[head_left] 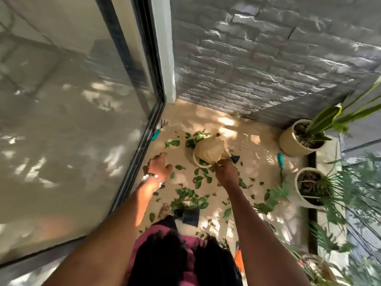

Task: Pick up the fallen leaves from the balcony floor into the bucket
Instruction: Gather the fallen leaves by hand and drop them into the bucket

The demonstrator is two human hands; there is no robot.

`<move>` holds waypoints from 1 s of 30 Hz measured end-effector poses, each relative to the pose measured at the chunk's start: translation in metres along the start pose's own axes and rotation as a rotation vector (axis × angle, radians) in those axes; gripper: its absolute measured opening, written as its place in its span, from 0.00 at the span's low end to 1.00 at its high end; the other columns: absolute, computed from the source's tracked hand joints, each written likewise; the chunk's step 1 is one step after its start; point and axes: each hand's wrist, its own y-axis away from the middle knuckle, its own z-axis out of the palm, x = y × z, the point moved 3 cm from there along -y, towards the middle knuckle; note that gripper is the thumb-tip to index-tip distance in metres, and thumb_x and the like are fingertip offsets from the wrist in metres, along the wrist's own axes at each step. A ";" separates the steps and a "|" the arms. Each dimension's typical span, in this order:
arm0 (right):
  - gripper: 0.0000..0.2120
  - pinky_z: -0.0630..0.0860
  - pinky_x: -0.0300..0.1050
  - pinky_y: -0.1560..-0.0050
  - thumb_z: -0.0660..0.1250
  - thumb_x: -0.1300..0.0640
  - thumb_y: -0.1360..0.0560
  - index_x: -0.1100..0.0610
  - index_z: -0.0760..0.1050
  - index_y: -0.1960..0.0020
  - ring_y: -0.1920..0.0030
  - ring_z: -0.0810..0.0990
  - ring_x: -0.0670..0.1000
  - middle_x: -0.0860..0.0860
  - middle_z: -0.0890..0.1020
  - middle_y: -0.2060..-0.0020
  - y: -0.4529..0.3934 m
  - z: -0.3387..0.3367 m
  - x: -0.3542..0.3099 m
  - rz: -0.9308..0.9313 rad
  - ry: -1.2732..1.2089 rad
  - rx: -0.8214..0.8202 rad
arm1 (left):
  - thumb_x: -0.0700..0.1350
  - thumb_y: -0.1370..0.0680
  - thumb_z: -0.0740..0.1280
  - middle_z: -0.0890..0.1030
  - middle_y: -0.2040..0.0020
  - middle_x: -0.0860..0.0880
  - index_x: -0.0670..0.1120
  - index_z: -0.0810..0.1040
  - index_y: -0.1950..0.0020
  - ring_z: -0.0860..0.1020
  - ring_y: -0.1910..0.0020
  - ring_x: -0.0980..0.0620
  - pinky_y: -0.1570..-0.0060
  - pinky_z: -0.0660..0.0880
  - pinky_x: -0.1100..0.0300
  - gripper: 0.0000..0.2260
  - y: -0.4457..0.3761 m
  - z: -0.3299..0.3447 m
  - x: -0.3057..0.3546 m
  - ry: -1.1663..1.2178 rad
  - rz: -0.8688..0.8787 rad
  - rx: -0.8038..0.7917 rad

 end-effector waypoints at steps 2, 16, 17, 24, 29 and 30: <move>0.19 0.73 0.47 0.47 0.65 0.50 0.21 0.63 0.77 0.40 0.43 0.79 0.61 0.61 0.81 0.44 -0.016 0.008 -0.026 0.016 -0.048 0.014 | 0.47 0.22 0.65 0.77 0.37 0.39 0.43 0.69 0.30 0.74 0.36 0.39 0.38 0.70 0.53 0.21 -0.021 -0.020 -0.004 -0.051 0.038 -0.010; 0.14 0.77 0.50 0.48 0.65 0.50 0.22 0.58 0.79 0.44 0.48 0.81 0.58 0.57 0.83 0.48 -0.100 0.030 -0.119 -0.041 -0.059 -0.041 | 0.49 0.21 0.64 0.75 0.33 0.44 0.48 0.68 0.28 0.74 0.35 0.43 0.41 0.72 0.50 0.21 -0.122 -0.089 -0.002 -0.079 0.041 -0.022; 0.13 0.76 0.49 0.48 0.65 0.51 0.22 0.59 0.80 0.45 0.48 0.81 0.58 0.57 0.83 0.48 -0.110 0.031 -0.121 -0.047 -0.049 -0.048 | 0.49 0.21 0.64 0.75 0.33 0.45 0.48 0.68 0.28 0.74 0.36 0.43 0.41 0.72 0.50 0.21 -0.130 -0.089 -0.001 -0.075 0.032 -0.024; 0.11 0.69 0.40 0.55 0.64 0.58 0.21 0.61 0.79 0.41 0.48 0.80 0.59 0.59 0.82 0.47 -0.214 0.056 -0.115 -0.048 0.018 -0.177 | 0.50 0.22 0.66 0.77 0.35 0.45 0.47 0.70 0.28 0.76 0.37 0.43 0.40 0.74 0.49 0.22 -0.213 -0.070 0.017 -0.019 -0.035 0.001; 0.10 0.65 0.38 0.53 0.64 0.62 0.23 0.63 0.80 0.44 0.47 0.80 0.60 0.59 0.83 0.47 -0.316 0.101 -0.082 -0.108 0.038 -0.207 | 0.50 0.24 0.67 0.81 0.41 0.41 0.42 0.74 0.33 0.78 0.41 0.41 0.40 0.74 0.49 0.22 -0.307 -0.003 0.024 0.111 -0.051 0.028; 0.10 0.65 0.38 0.54 0.65 0.62 0.23 0.62 0.80 0.45 0.46 0.80 0.60 0.59 0.83 0.47 -0.337 0.116 -0.073 -0.124 0.061 -0.212 | 0.49 0.24 0.68 0.81 0.40 0.42 0.42 0.74 0.32 0.78 0.40 0.42 0.40 0.73 0.51 0.21 -0.327 0.014 0.020 0.143 -0.070 0.024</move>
